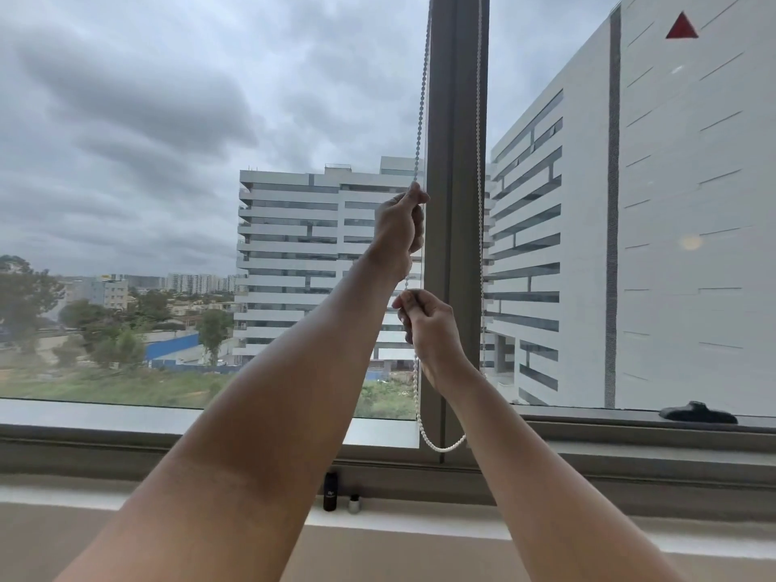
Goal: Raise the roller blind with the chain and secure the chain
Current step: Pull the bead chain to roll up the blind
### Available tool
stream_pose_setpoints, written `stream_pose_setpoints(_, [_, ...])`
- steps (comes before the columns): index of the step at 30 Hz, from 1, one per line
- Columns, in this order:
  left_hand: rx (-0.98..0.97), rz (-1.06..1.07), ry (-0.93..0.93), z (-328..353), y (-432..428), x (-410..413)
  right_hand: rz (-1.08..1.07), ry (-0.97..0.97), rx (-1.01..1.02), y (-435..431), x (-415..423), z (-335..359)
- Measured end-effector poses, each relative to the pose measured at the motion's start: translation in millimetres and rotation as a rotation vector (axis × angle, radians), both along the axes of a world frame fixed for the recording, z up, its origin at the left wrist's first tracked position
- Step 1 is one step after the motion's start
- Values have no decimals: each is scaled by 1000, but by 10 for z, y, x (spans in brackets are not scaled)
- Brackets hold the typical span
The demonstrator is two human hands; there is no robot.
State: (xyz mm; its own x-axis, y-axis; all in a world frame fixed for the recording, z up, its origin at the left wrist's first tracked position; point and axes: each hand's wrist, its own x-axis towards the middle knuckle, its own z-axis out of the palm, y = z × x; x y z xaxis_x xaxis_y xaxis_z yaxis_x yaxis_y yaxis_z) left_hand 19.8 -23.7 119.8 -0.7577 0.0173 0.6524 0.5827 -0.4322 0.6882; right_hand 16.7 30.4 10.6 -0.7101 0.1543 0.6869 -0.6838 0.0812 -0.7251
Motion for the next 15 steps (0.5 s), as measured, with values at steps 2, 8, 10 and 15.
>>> stream_pose_setpoints(2, [35,-24,50,-24,15,-13,2,1,2,15,8,1])
stream_pose_setpoints(8, [86,-80,154,-51,58,-22,44,-1,-24,104,18,30])
stream_pose_setpoints(10, [91,-108,159,-59,89,-15,104,-3,-37,138,28,40])
stream_pose_setpoints(15, [84,-132,152,-133,58,-26,212,-81,-116,250,11,113])
